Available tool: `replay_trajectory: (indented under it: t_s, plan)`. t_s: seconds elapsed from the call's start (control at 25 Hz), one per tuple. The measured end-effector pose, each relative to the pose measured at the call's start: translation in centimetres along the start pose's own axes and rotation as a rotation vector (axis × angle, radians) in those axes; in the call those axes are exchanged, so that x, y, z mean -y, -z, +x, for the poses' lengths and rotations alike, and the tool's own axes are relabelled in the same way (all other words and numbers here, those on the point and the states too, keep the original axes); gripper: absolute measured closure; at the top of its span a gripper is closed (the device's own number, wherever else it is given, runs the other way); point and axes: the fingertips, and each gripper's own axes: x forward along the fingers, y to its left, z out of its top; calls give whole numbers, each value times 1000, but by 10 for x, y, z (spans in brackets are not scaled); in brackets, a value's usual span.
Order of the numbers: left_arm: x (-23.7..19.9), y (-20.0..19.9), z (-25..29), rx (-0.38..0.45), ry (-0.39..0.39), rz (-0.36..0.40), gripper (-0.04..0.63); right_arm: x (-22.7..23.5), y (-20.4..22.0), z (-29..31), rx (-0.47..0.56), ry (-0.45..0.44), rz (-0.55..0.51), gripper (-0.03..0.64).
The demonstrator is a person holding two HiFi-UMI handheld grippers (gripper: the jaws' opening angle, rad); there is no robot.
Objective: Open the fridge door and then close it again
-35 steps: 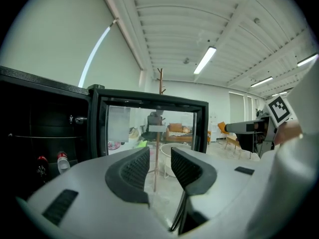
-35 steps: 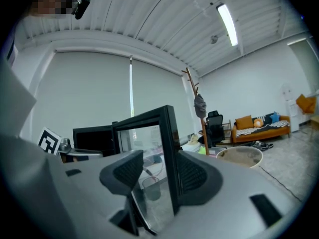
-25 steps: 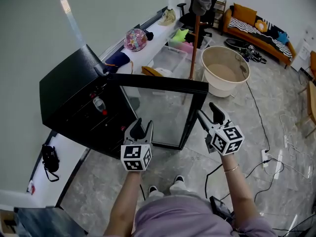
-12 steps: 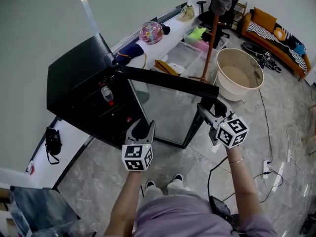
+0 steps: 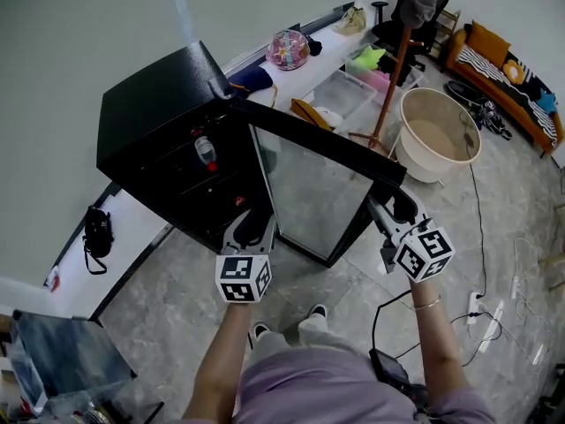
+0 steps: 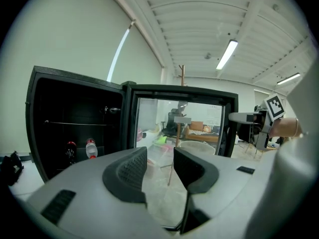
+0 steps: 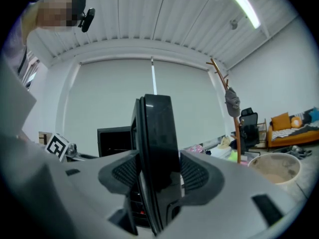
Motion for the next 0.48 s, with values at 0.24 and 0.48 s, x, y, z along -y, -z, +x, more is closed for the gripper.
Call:
replay_trajectory:
  t_s: [0.24,0.48]
  plan:
    - [-11,1,-26,7,43,1,440,-57,6,-22,2,28,-36,379]
    - [-36,13,-63,-8,61,-6,440,-112,13,-36,6,48,-44,380]
